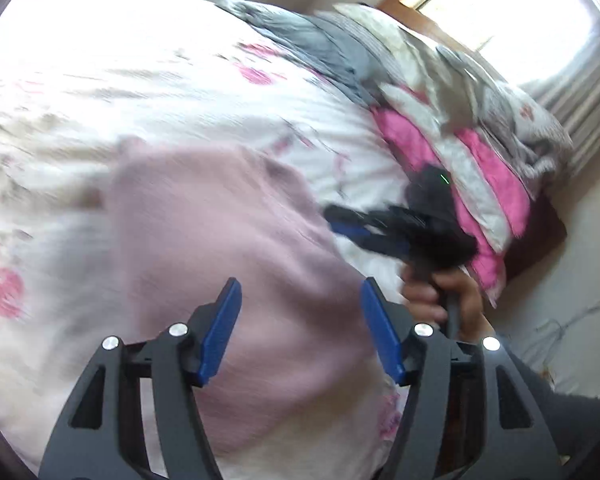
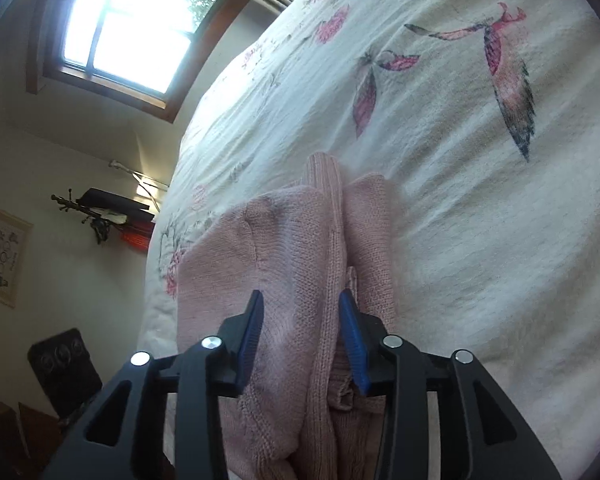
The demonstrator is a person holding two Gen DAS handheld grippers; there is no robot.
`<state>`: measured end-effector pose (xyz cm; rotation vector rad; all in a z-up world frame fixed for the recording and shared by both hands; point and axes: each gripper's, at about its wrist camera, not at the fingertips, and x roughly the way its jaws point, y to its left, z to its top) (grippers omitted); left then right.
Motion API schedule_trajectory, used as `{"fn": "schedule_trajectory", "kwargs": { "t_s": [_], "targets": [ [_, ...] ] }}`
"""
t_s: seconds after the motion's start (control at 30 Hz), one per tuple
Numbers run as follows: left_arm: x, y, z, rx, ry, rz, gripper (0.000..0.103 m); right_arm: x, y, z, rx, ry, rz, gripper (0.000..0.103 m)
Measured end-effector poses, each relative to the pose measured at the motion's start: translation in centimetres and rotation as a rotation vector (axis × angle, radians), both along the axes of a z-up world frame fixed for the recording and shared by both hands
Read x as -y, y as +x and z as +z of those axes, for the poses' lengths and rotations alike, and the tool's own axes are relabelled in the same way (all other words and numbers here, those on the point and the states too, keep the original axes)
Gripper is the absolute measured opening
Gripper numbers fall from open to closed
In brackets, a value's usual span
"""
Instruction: Fold small clothes
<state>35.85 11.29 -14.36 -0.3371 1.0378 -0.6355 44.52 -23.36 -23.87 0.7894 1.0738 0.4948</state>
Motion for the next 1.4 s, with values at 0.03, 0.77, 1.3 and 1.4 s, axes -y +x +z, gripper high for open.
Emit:
{"fn": "schedule_trajectory", "kwargs": {
  "t_s": [0.03,0.77,1.3,1.4],
  "targets": [
    [-0.7,0.9,0.1,0.002,0.012,0.004,0.061,-0.3,0.2,-0.1,-0.01,-0.008,0.01,0.052],
    [-2.9,8.5,-2.7,-0.081,0.006,-0.024,0.053,-0.2,0.9,2.8,0.113,-0.022,-0.036,0.023],
    [0.1,4.1,-2.7,-0.064,0.069,-0.164,0.045,-3.1,-1.7,0.2,0.053,-0.071,0.185,0.0],
    [-0.2,4.3,-6.0,-0.13,0.059,-0.132,0.032,-2.1,-1.8,-2.2,0.011,-0.03,0.158,0.0]
  ]
}}
